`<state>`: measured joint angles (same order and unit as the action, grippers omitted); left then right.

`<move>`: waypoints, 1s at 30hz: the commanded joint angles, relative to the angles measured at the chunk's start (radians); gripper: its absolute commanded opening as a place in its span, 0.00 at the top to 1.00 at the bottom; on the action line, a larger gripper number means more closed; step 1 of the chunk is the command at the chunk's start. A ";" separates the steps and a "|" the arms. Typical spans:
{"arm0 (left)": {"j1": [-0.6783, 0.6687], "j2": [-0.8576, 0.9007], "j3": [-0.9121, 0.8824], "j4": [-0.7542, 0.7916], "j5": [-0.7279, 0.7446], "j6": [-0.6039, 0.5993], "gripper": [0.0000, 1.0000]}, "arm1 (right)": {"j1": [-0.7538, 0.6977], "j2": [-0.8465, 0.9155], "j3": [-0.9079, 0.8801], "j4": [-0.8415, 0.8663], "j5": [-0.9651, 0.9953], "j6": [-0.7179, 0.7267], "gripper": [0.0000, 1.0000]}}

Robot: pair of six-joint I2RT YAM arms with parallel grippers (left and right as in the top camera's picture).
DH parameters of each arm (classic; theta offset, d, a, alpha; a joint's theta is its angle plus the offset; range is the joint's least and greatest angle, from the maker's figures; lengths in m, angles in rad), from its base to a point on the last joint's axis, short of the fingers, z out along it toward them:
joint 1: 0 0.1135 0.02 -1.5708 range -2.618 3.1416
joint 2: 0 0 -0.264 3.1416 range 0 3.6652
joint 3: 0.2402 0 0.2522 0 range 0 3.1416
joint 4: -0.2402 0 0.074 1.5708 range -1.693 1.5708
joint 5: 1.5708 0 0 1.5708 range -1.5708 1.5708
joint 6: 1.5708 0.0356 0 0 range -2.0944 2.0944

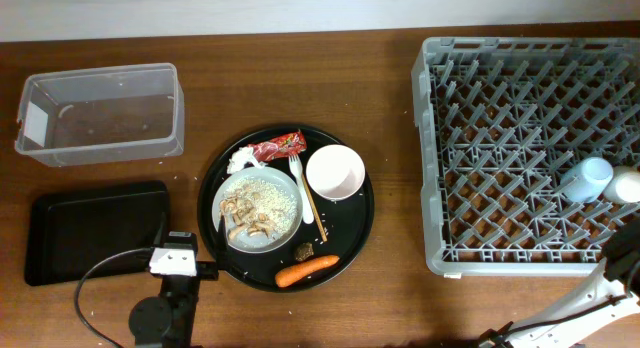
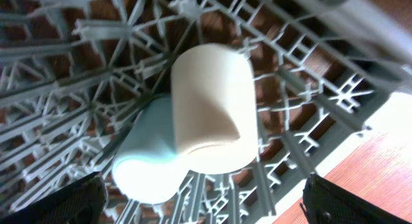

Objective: Sort waste into correct bins and load items into the dishwasher rack
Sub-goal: 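Carry the white cup to the rack and place it upside down, then reach the right gripper to the pink bowl and grasp its rim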

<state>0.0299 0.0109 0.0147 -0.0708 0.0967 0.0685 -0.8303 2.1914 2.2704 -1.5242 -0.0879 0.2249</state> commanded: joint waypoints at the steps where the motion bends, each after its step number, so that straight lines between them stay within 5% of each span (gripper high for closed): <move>1: -0.003 -0.005 -0.006 -0.002 0.000 0.016 0.01 | 0.029 -0.031 -0.003 -0.021 -0.039 -0.008 0.00; 4: -0.003 -0.005 -0.006 -0.002 0.000 0.016 0.01 | 0.068 -0.058 0.000 -0.024 -0.050 -0.011 0.06; 9: -0.003 -0.005 -0.006 -0.002 0.000 0.016 0.01 | 0.074 -0.056 -0.039 -0.014 0.157 0.047 0.87; 10: -0.003 -0.005 -0.006 -0.002 0.000 0.016 0.01 | 0.064 -0.056 -0.060 -0.005 0.161 0.050 0.94; 30: -0.003 -0.005 -0.006 -0.002 0.000 0.016 0.01 | 0.038 0.010 -0.140 0.100 0.172 0.060 0.96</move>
<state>0.0299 0.0109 0.0147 -0.0708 0.0967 0.0685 -0.7952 2.1860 2.1353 -1.4338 0.0639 0.2840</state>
